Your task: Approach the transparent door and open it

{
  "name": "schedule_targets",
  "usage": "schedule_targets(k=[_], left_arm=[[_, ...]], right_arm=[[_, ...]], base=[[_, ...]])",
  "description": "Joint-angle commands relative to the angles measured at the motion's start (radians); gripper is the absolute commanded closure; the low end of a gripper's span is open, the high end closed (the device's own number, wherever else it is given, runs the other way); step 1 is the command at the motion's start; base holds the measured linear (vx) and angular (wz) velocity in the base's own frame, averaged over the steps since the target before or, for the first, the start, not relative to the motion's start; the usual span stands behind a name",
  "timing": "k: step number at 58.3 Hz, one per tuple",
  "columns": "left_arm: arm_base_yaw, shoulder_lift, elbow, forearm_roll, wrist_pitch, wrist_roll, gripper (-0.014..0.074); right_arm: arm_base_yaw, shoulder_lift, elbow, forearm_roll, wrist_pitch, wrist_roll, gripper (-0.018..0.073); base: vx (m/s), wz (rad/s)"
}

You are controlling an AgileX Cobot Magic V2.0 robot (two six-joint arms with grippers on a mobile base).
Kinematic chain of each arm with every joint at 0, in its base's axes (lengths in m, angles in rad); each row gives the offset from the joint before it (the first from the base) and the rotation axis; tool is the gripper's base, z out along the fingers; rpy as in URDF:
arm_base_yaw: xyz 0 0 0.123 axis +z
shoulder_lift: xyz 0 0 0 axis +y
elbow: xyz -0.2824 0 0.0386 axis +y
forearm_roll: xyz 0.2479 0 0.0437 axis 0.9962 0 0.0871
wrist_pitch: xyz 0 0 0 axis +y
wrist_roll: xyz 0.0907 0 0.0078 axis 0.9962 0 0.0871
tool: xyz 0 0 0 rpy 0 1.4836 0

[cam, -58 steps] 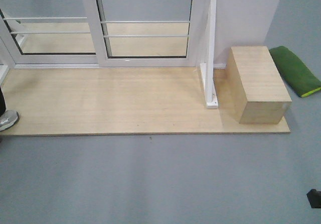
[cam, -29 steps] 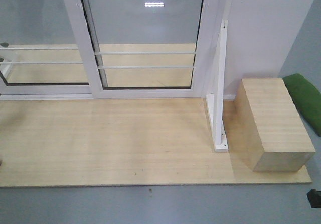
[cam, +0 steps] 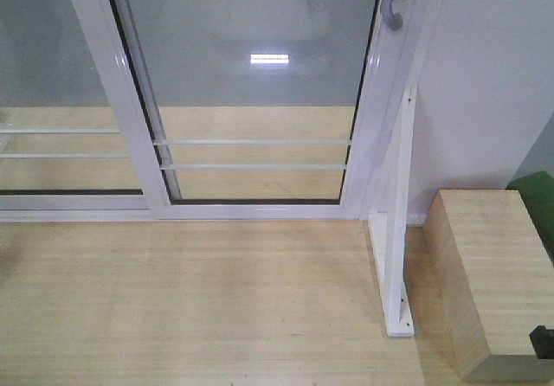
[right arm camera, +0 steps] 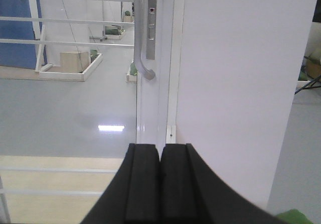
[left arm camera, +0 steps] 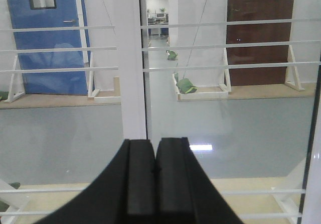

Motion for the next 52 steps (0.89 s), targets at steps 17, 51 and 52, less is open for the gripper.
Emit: schedule_targets(k=[17, 51, 52], left_arm=[[-0.002, -0.013, 0.030, -0.001, -0.081, -0.009, 0.0602], [-0.002, -0.013, 0.030, -0.001, -0.081, -0.009, 0.0602], [-0.002, -0.013, 0.030, -0.001, -0.081, -0.009, 0.0602]], right_arm=[[-0.006, -0.010, 0.014, 0.000, -0.084, -0.007, 0.0566], [-0.006, -0.010, 0.014, 0.000, -0.084, -0.007, 0.0566], [-0.006, -0.010, 0.014, 0.000, -0.084, -0.007, 0.0566]], base=[[0.35, 0.03], [0.23, 0.03], [0.17, 0.00]])
